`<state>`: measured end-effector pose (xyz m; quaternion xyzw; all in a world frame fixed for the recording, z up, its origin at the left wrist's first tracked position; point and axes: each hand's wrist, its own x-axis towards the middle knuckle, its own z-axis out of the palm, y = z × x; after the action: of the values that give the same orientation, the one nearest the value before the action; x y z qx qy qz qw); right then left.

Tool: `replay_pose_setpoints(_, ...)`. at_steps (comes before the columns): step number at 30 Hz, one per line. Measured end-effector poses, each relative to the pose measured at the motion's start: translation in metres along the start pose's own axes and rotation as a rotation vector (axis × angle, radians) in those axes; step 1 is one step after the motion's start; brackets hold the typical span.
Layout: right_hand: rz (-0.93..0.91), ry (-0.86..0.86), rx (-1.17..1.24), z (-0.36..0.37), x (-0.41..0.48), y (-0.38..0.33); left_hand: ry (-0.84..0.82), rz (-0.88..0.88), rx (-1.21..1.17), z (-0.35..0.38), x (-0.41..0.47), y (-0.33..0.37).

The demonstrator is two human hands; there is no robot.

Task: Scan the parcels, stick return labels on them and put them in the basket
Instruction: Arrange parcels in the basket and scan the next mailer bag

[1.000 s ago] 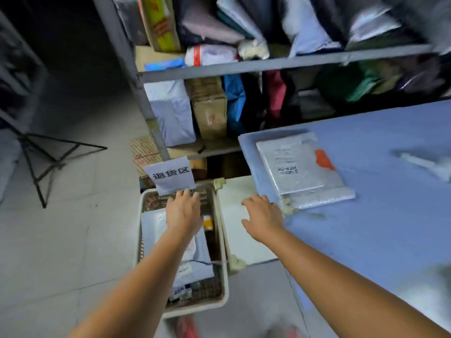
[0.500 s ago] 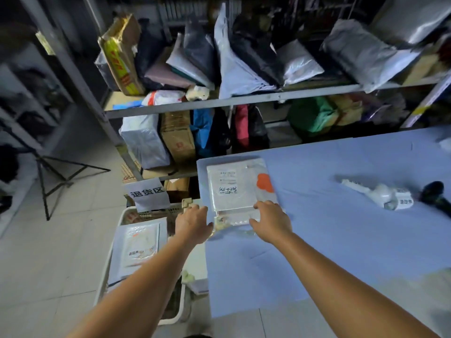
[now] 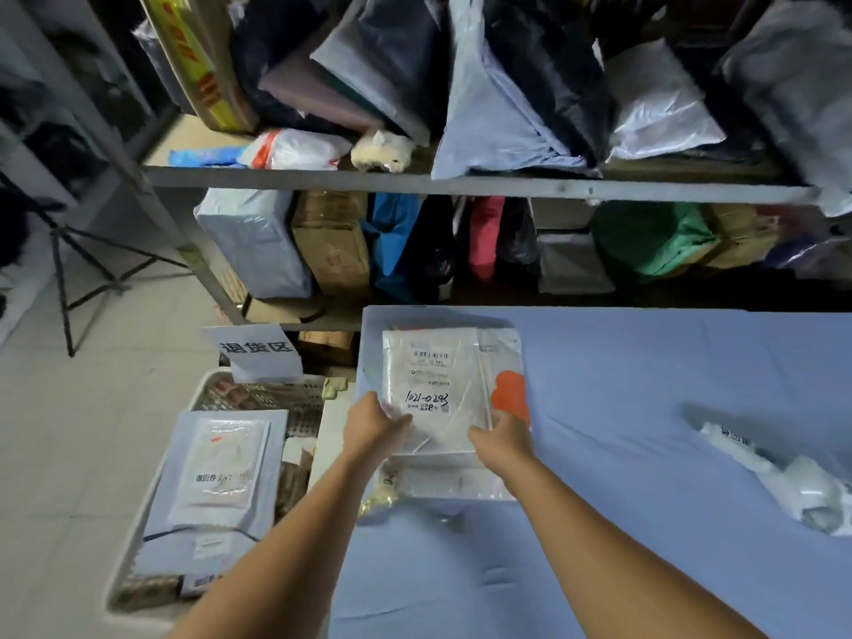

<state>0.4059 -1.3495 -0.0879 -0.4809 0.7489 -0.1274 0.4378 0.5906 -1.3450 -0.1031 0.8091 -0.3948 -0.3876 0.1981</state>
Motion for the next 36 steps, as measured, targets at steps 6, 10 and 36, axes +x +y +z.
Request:
replay_pose_setpoints(6, 0.042, -0.032, 0.062, -0.012, 0.025, 0.005, -0.014, -0.056, -0.219, 0.009, -0.003, 0.010)
replay_pose_setpoints(10, -0.004, -0.050, 0.131, -0.043, 0.025, 0.021, -0.041, 0.034, -0.218, 0.024, -0.026, 0.023)
replay_pose_setpoints(36, -0.024, 0.376, 0.052, -0.411, 0.000, 0.349, -0.018, -0.028, -0.273, 0.356, -0.284, 0.146)
